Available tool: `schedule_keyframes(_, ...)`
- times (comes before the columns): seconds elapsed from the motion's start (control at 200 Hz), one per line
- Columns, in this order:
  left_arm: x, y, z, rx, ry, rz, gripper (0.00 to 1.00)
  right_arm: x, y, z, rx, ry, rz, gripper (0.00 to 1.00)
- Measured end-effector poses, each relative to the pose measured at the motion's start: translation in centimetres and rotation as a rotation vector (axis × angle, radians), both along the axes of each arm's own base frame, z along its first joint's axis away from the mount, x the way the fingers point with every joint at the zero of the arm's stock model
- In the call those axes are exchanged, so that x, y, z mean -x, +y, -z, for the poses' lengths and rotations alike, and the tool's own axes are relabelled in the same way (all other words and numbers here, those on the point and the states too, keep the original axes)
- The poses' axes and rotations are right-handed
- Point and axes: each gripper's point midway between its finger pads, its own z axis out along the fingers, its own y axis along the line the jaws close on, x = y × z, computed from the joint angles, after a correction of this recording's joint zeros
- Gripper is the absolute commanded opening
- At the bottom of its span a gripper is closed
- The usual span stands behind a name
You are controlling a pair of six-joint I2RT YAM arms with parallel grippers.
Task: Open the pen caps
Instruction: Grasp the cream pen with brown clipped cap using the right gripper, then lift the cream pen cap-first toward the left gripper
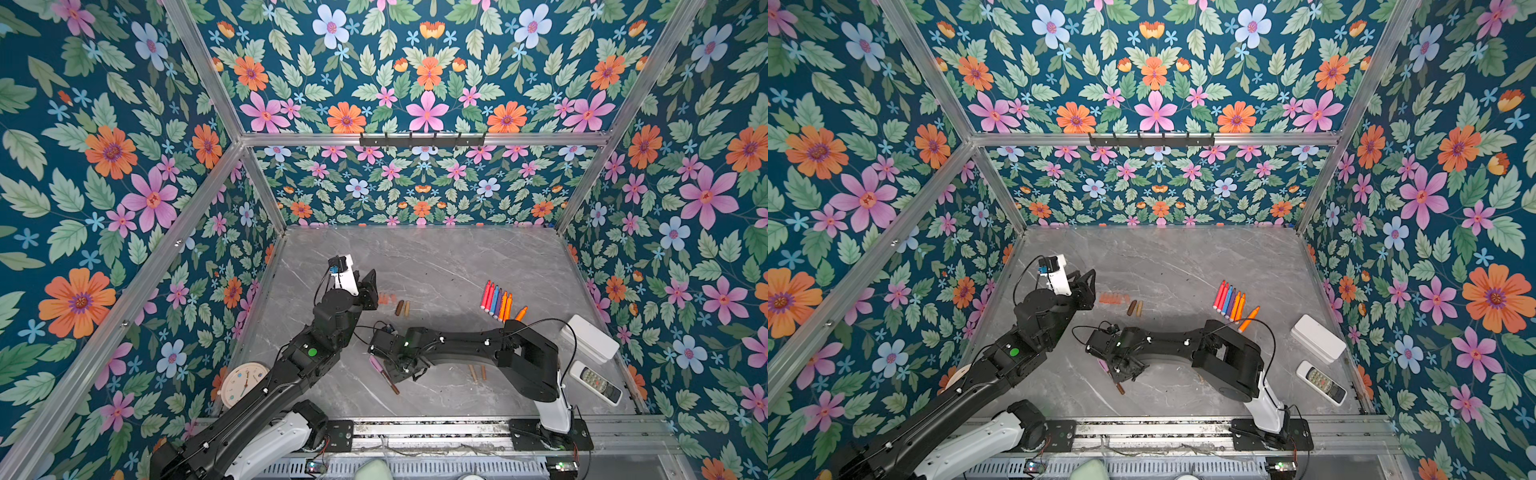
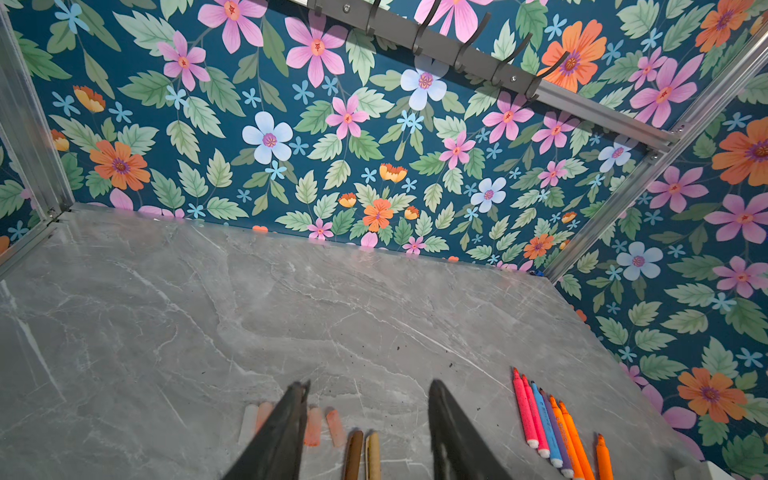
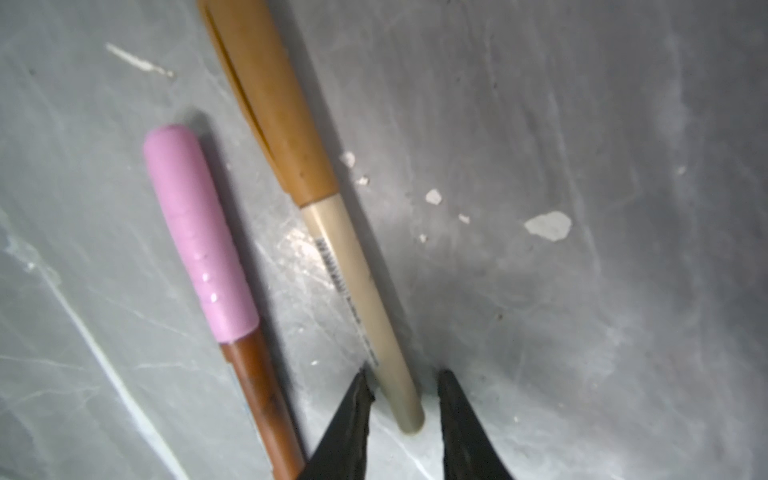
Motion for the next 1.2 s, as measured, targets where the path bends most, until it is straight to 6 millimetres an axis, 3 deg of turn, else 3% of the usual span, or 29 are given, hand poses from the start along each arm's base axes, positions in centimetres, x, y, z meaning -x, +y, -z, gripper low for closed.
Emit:
schedule_keyframes(0.16, 0.1, 0.2, -0.3, 0.007, -0.008, -0.002, 0.49, 0.0, 0.1, 0.2, 0.015, -0.009, -0.001, 0.25)
schedule_keyframes(0.29, 0.0, 0.1, -0.7, 0.008, -0.011, -0.005, 0.49, -0.3, 0.9, 0.0, 0.005, -0.015, -0.011, 0.0)
schedule_keyframes(0.42, -0.1, -0.1, -1.3, 0.013, -0.017, -0.003, 0.5, 0.1, 1.0, -0.4, -0.065, 0.031, -0.015, 0.0)
schedule_keyframes(0.525, -0.2, -0.5, -1.5, 0.013, -0.011, 0.018, 0.55, 0.2, -1.7, -1.5, -0.147, 0.094, 0.024, 0.0)
schedule_keyframes(0.64, -0.4, -1.8, -1.2, 0.013, 0.014, 0.072, 0.65, -1.3, -5.6, -5.4, -0.269, 0.049, 0.104, 0.0)
schedule_keyframes(0.755, -1.3, -4.4, 0.6, 0.011, 0.087, 0.157, 0.66, -1.1, -8.7, -9.2, -0.424, 0.014, 0.136, 0.0)
schedule_keyframes(0.88, -1.8, -8.2, 4.5, 0.031, 0.214, 0.292, 0.65, -1.2, -12.8, -12.0, -0.59, -0.03, 0.215, 0.0)
schedule_keyframes(1.005, -1.6, -12.1, 7.9, 0.107, 0.331, 0.435, 0.65, -0.6, -14.9, -15.2, -0.723, -0.081, 0.224, 0.0)
schedule_keyframes(1.1, -1.0, -15.1, 9.4, 0.183, 0.395, 0.544, 0.65, 0.0, -15.7, -16.4, -0.76, -0.098, 0.222, 0.0)
schedule_keyframes(1.2, 0.2, -18.6, 9.7, 0.256, 0.44, 0.679, 0.65, 0.5, -16.4, -16.1, -0.751, -0.088, 0.23, 0.0)
